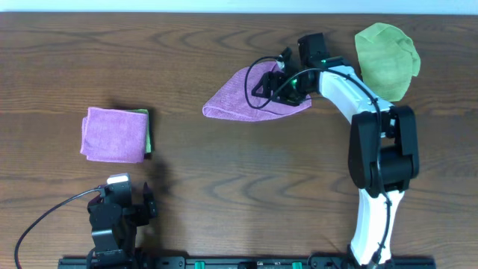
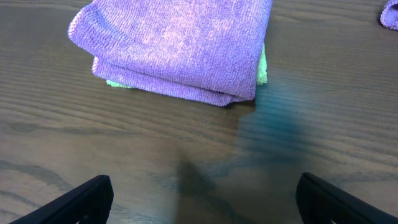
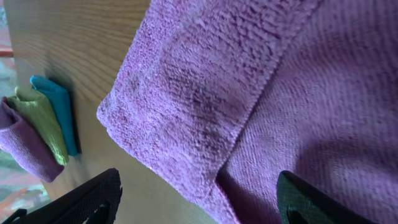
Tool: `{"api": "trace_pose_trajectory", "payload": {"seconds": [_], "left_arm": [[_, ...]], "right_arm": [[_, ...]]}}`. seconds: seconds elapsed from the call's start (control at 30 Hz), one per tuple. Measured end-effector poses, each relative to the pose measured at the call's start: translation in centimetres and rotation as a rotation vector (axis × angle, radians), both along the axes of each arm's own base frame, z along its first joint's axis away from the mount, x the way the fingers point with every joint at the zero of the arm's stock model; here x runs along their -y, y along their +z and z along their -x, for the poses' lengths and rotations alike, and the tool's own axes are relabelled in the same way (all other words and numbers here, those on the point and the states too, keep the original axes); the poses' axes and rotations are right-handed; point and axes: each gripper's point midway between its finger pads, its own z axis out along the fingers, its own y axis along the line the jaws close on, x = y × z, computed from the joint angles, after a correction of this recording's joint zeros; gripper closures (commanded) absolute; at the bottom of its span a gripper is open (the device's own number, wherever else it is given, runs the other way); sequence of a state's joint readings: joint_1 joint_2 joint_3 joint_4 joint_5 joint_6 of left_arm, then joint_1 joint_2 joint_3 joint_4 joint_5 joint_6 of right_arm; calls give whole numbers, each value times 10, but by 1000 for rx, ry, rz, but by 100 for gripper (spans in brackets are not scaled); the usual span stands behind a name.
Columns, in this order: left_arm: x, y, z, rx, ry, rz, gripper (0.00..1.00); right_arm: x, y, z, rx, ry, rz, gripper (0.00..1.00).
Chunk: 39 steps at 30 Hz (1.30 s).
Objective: Fold the cloth
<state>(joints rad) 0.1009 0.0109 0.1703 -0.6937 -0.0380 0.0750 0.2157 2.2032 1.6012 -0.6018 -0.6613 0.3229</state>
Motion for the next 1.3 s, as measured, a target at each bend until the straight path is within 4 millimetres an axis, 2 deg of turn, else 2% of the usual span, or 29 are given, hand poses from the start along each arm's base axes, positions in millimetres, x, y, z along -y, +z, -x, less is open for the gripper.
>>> {"api": "trace_pose_trajectory", "payload": {"seconds": [0.23,0.43,0.7,0.9,1.0,1.17,1.23,1.3], "left_arm": [[0,0,0,0,0,0,5],[0,0,0,0,0,0,5],[0,0,0,0,0,0,5],[0,0,0,0,0,0,5],[0,0,0,0,0,0,5],[0,0,0,0,0,0,5],[0,0,0,0,0,0,5],[0,0,0,0,0,0,5]], "right_arm": [[-9,-11,5,-2,-9,-21,23],[-12,-12,4,5,-13,-30,26],[-29,-9,2,30,-2,-51,28],[-39,-19,8,5,11,-52,30],[-40,-19,7,7,9,-54,44],[-44,-20,3,19,2,-65,89],[-45,-19,2,18,-7,-69,99],[-45,-18,0,23,-10,-72,99]]}}
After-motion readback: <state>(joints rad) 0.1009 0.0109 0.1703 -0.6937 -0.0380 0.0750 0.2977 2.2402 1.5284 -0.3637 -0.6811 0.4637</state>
